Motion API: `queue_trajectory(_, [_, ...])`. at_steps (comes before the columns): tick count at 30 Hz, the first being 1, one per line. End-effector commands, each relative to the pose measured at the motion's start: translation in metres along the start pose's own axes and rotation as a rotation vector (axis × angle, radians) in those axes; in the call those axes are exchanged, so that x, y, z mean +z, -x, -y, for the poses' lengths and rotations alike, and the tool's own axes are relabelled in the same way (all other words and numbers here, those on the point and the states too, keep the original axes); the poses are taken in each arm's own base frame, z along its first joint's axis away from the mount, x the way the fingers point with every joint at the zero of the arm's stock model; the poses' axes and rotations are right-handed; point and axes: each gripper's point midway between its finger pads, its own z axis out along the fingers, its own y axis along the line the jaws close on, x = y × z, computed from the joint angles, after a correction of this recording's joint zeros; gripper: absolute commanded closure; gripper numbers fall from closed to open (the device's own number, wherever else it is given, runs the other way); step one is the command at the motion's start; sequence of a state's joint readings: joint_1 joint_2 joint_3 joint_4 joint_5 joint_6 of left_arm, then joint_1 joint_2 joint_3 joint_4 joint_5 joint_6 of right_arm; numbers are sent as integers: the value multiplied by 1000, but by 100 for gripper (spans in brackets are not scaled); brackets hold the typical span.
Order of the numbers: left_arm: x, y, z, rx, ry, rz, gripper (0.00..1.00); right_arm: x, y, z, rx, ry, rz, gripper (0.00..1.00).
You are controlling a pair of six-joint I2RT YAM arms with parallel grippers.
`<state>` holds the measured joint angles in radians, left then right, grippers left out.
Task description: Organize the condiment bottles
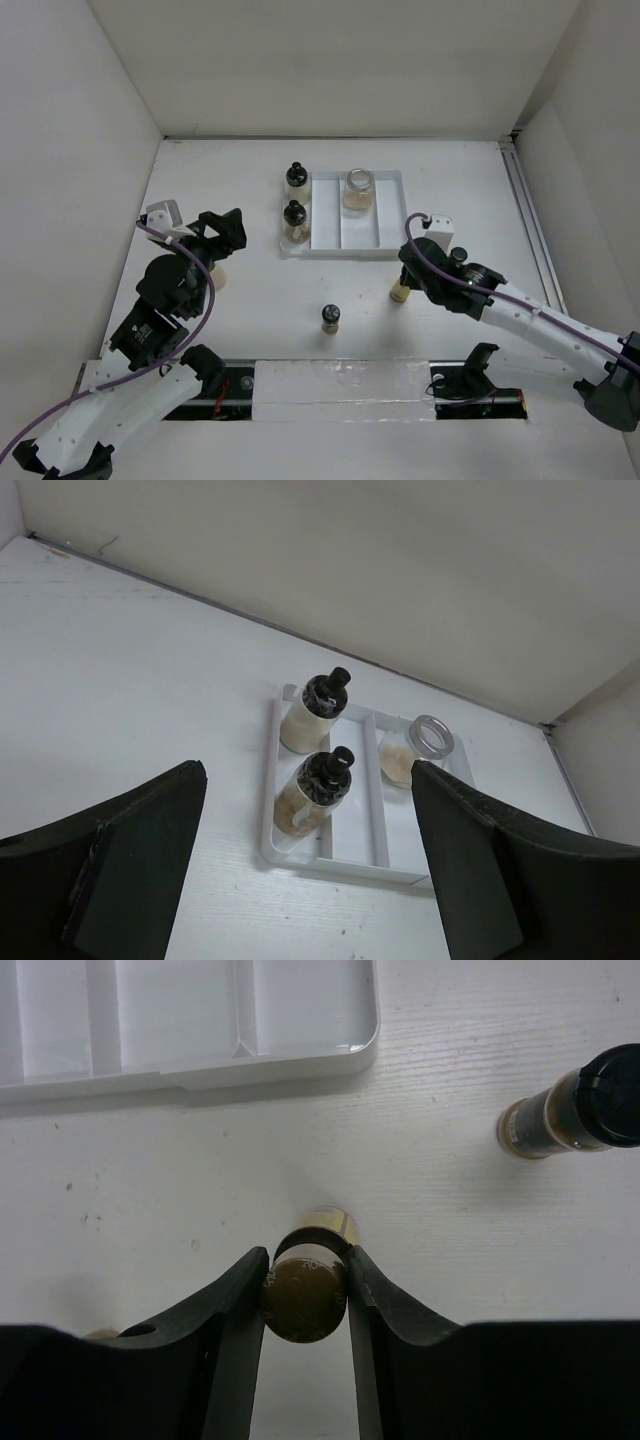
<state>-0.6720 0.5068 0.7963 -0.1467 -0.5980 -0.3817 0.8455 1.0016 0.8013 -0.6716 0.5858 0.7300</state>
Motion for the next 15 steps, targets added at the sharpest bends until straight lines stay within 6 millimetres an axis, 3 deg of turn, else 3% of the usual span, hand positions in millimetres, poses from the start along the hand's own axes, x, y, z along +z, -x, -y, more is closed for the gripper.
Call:
queue_trajectory(1, [0, 11, 7, -18, -25, 33, 21, -10, 25, -17, 10, 51, 76, 69])
queue_trajectory(4, [0, 11, 7, -18, -25, 33, 21, -28, 51, -29, -33, 94, 145, 71])
queue_trajectory(5, [0, 11, 7, -18, -25, 33, 21, -40, 74, -40, -57, 138, 192, 71])
queue_trajectory(7, [0, 11, 8, -18, -34, 29, 21, -58, 102, -70, -60, 271, 246, 71])
queue_trajectory(9, [2, 8, 9, -12, -31, 22, 21, -81, 149, -105, -68, 388, 353, 71])
queue_trajectory(10, [2, 8, 9, -12, -31, 22, 21, -73, 147, -114, -98, 395, 351, 71])
queue_trajectory(11, [2, 8, 9, -12, -31, 22, 21, -83, 169, -127, -87, 426, 392, 71])
queue_trajectory(12, [2, 8, 9, -12, -31, 22, 21, -68, 170, -142, -143, 409, 390, 71])
queue_trajectory(15, [2, 6, 8, -7, -27, 16, 21, -57, 213, -169, -138, 441, 464, 71])
